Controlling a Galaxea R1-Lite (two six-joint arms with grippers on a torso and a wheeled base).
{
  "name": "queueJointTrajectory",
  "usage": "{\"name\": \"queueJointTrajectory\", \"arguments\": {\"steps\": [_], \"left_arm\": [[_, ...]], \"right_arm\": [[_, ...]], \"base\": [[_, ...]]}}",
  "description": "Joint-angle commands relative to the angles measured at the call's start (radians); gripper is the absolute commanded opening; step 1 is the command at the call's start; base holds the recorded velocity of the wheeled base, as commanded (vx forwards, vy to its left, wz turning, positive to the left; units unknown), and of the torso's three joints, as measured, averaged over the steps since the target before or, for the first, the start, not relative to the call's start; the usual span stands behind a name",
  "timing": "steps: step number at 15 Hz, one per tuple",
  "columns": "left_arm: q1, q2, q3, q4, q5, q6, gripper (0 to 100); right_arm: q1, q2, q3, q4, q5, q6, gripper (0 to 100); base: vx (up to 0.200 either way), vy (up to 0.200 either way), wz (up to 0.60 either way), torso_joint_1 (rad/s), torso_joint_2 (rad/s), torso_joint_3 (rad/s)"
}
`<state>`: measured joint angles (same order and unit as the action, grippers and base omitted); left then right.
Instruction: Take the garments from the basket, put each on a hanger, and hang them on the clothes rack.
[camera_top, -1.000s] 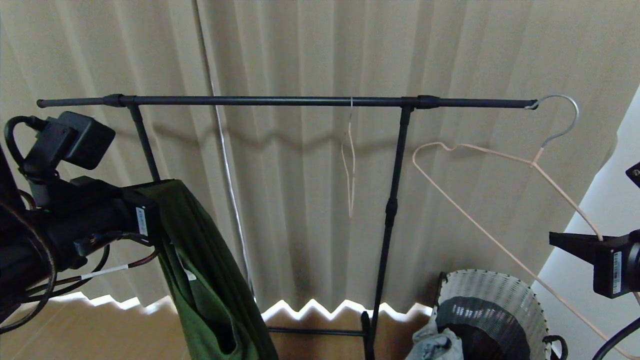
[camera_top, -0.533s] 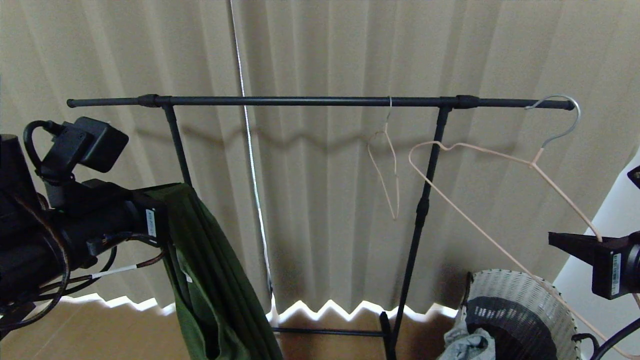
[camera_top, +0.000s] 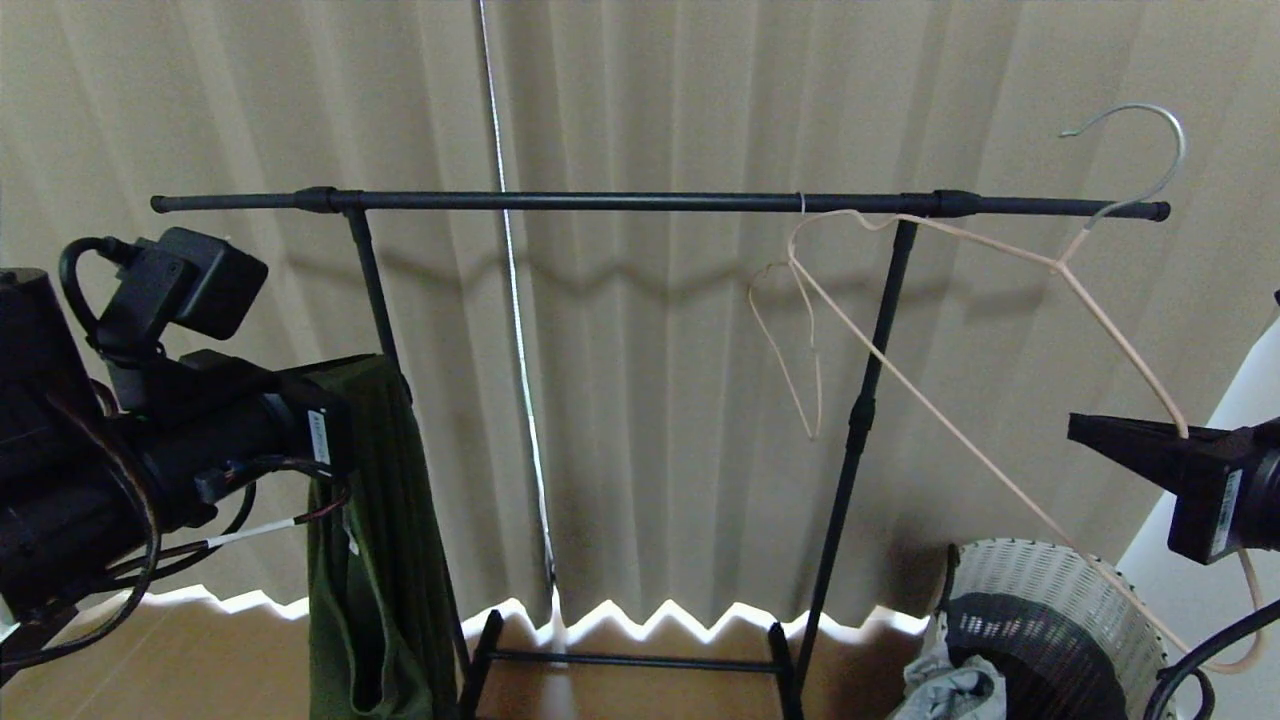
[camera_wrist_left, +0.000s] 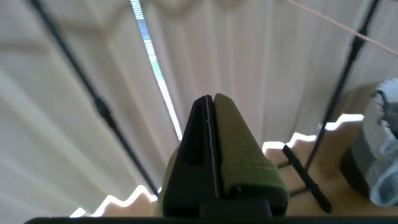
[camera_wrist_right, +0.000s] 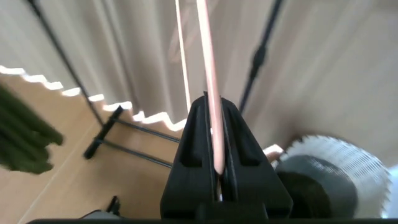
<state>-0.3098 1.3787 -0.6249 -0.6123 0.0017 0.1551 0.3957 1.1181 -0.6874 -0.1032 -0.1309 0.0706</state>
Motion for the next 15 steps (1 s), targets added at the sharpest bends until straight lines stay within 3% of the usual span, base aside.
{"name": "queueJointTrajectory", "arguments": {"steps": [1, 3, 4, 6, 7, 9, 10, 12, 15], "left_arm": [[-0.026, 0.048, -0.035, 0.003, 0.012, -0.002, 0], [-0.043, 0.071, -0.062, 0.006, 0.034, -0.002, 0], [-0.089, 0.129, -0.145, 0.040, 0.133, -0.003, 0], [-0.130, 0.166, -0.223, 0.112, 0.225, -0.009, 0], [-0.163, 0.191, -0.306, 0.207, 0.268, -0.023, 0], [-0.213, 0.230, -0.444, 0.355, 0.274, -0.081, 0], [-0.226, 0.250, -0.492, 0.398, 0.285, -0.108, 0], [-0.244, 0.332, -0.621, 0.502, 0.382, -0.172, 0], [-0.258, 0.402, -0.667, 0.513, 0.431, -0.198, 0]], "right_arm": [[0.064, 0.011, -0.001, -0.001, 0.002, 0.000, 0], [0.092, 0.020, 0.000, -0.001, 0.010, 0.000, 0], [0.135, 0.048, 0.000, -0.003, 0.059, 0.001, 0], [0.152, 0.054, 0.005, -0.003, 0.132, 0.001, 0], [0.167, 0.054, 0.017, -0.003, 0.208, 0.001, 0], [0.201, 0.052, 0.048, -0.003, 0.270, 0.005, 0], [0.218, 0.052, 0.057, -0.003, 0.275, 0.008, 0], [0.293, 0.052, 0.094, -0.003, 0.275, 0.038, 0], [0.344, 0.068, 0.095, -0.004, 0.275, 0.072, 0]], "base": [[0.000, 0.000, 0.00, 0.000, 0.00, 0.000], [0.000, 0.000, 0.00, 0.000, 0.00, 0.000], [0.000, 0.000, 0.00, 0.000, 0.00, 0.000], [0.000, 0.000, 0.00, 0.000, 0.00, 0.000], [0.000, 0.000, 0.00, 0.000, 0.00, 0.000], [0.000, 0.000, 0.00, 0.000, 0.00, 0.000], [0.000, 0.000, 0.00, 0.000, 0.00, 0.000], [0.000, 0.000, 0.00, 0.000, 0.00, 0.000], [0.000, 0.000, 0.00, 0.000, 0.00, 0.000]]}}
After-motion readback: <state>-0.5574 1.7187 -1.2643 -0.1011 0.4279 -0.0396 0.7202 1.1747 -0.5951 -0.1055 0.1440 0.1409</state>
